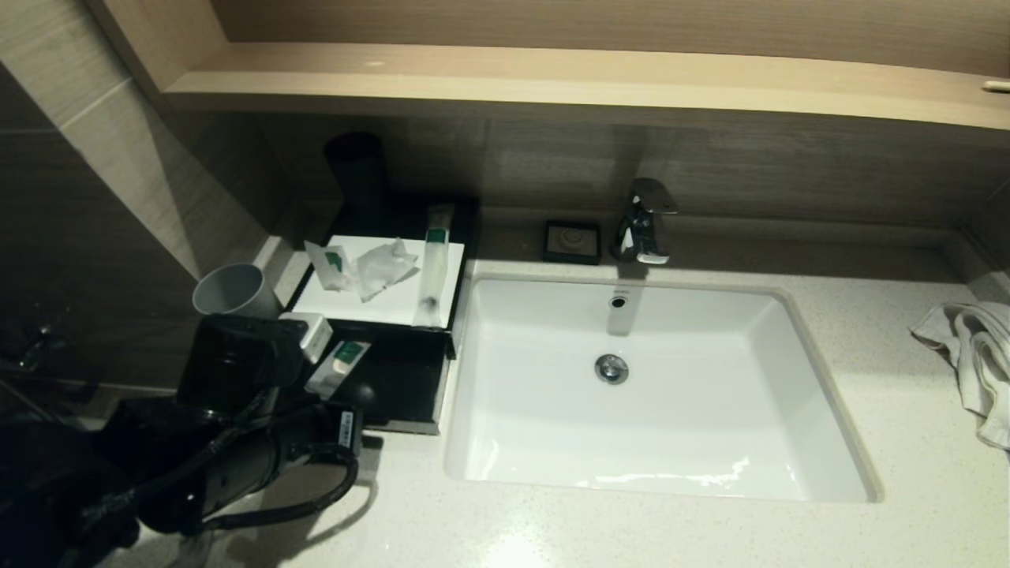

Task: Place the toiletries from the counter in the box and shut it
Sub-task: Open the drawer

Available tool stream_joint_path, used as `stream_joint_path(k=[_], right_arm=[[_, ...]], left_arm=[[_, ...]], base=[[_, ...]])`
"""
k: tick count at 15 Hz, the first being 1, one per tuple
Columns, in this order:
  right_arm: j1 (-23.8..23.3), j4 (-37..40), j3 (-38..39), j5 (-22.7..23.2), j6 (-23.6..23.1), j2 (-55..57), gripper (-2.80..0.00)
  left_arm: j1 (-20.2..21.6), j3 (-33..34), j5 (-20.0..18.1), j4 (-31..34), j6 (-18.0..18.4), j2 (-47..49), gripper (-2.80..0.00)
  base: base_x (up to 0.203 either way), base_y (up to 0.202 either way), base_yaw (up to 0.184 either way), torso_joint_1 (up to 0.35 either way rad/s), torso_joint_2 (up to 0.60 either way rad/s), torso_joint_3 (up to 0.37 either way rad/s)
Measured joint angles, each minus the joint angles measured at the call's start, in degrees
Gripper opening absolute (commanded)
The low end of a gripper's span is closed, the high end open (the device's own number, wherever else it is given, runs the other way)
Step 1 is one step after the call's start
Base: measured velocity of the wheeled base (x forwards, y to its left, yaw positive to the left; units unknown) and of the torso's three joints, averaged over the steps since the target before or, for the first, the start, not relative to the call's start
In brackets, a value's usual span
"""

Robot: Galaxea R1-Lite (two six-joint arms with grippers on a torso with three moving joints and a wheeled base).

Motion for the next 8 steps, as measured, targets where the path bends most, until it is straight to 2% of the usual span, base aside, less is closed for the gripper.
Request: stream_joint_path(k=[8], right_arm=[[0.0, 0.0, 0.0, -0.04, 0.01, 0.0, -2.8]], left_arm=[[-2.72, 7.42, 0.05, 0.2, -2.62, -6.41, -2.8]], base=[[0.0, 0.0, 0.0, 0.0, 0.0, 0.0]])
